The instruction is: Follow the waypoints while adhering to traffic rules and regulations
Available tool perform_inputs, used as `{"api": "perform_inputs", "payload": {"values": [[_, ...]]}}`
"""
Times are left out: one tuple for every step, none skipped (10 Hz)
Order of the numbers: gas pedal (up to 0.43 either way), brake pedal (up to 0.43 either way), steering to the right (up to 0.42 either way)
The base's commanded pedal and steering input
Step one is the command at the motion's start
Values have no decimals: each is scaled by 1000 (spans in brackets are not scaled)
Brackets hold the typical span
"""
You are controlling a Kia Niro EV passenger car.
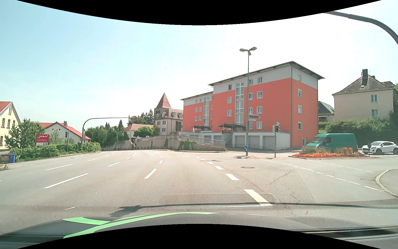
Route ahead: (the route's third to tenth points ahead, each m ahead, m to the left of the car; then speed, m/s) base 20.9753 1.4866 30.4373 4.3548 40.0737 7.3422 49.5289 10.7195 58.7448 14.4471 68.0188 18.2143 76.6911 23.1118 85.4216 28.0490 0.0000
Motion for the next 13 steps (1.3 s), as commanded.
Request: {"api": "perform_inputs", "payload": {"values": [[0, 262, 3], [0, 262, 3], [0, 262, 3], [0, 262, 3], [0, 262, 3], [0, 268, 3], [0, 262, 3], [0, 262, 3], [0, 262, 3], [0, 262, 3], [0, 262, 3], [0, 262, 3], [0, 262, 3]]}}
